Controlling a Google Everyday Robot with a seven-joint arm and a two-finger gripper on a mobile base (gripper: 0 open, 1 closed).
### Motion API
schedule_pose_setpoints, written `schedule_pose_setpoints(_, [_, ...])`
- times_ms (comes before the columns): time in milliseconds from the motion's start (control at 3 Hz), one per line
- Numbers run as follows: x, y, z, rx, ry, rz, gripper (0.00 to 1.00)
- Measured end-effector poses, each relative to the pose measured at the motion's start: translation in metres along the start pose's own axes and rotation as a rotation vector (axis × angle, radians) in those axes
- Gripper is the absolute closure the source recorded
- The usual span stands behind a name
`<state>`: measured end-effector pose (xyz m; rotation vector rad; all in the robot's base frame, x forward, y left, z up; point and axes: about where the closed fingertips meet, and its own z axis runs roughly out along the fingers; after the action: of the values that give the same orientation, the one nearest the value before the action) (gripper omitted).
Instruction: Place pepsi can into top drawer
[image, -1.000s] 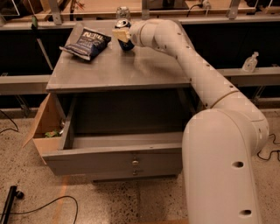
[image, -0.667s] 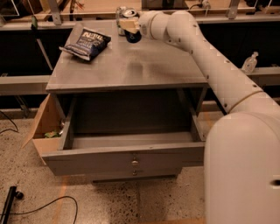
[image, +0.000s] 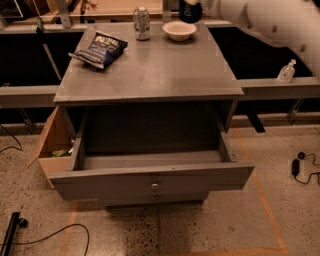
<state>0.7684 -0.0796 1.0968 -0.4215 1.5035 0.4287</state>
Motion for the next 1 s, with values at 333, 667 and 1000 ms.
schedule_pose_setpoints(333, [-0.039,0.029,-0.069,0.053,-0.010,0.107,1.00])
schedule_pose_setpoints(667, [-0.013,0.084,-0.108,0.035,0.070,0.191,1.00])
schedule_pose_setpoints(1000, [0.052,0.133,-0.130,0.012,0.201,0.237,1.00])
